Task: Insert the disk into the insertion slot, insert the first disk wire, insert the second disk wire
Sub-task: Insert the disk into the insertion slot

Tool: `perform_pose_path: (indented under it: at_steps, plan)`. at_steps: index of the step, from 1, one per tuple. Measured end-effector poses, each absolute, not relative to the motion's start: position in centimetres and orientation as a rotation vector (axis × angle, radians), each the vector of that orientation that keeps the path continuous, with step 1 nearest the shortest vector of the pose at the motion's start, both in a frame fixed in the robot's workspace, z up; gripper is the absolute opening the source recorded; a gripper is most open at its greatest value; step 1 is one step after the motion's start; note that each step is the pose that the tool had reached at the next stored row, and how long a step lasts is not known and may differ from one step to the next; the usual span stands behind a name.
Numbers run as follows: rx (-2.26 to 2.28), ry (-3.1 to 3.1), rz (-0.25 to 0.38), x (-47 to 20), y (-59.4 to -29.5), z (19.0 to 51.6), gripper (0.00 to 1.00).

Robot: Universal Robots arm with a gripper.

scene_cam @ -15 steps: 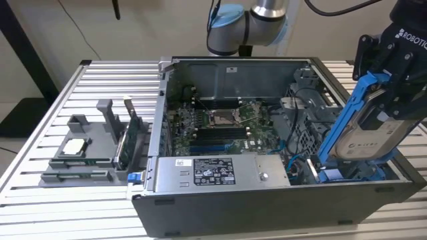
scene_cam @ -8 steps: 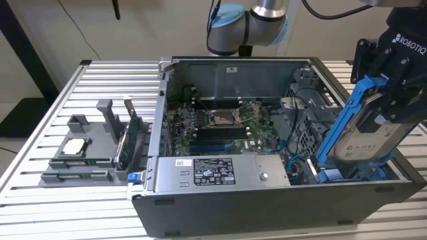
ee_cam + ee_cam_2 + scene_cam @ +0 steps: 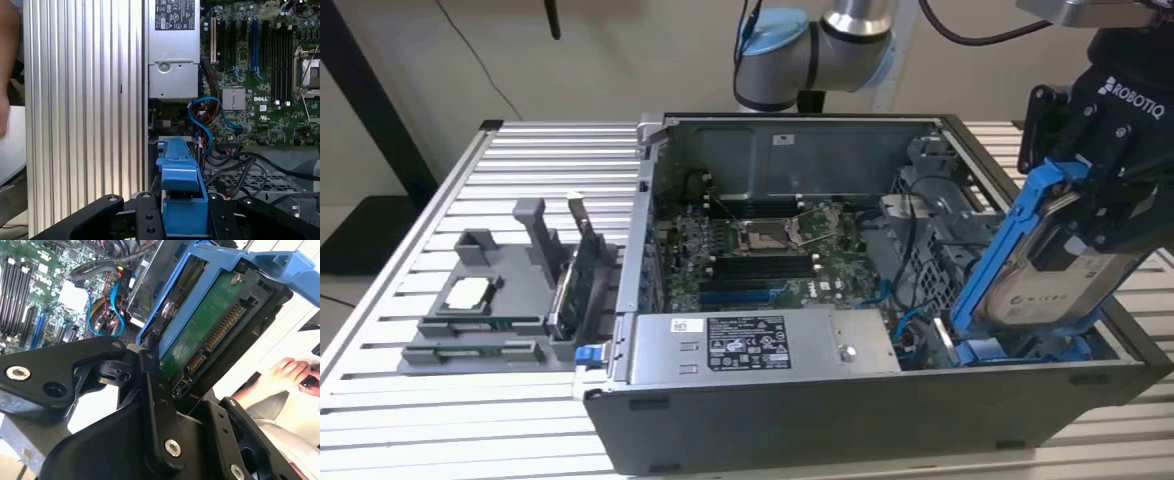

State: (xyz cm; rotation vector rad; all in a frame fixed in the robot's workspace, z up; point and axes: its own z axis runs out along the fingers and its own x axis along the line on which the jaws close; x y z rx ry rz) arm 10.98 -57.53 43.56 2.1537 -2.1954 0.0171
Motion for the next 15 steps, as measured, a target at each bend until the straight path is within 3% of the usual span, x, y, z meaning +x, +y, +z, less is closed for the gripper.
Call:
perform_pose_path:
  at_steps: [15]
  plan:
    - [2.154, -2.196, 0.016, 10.97, -57.53, 42.7, 0.33]
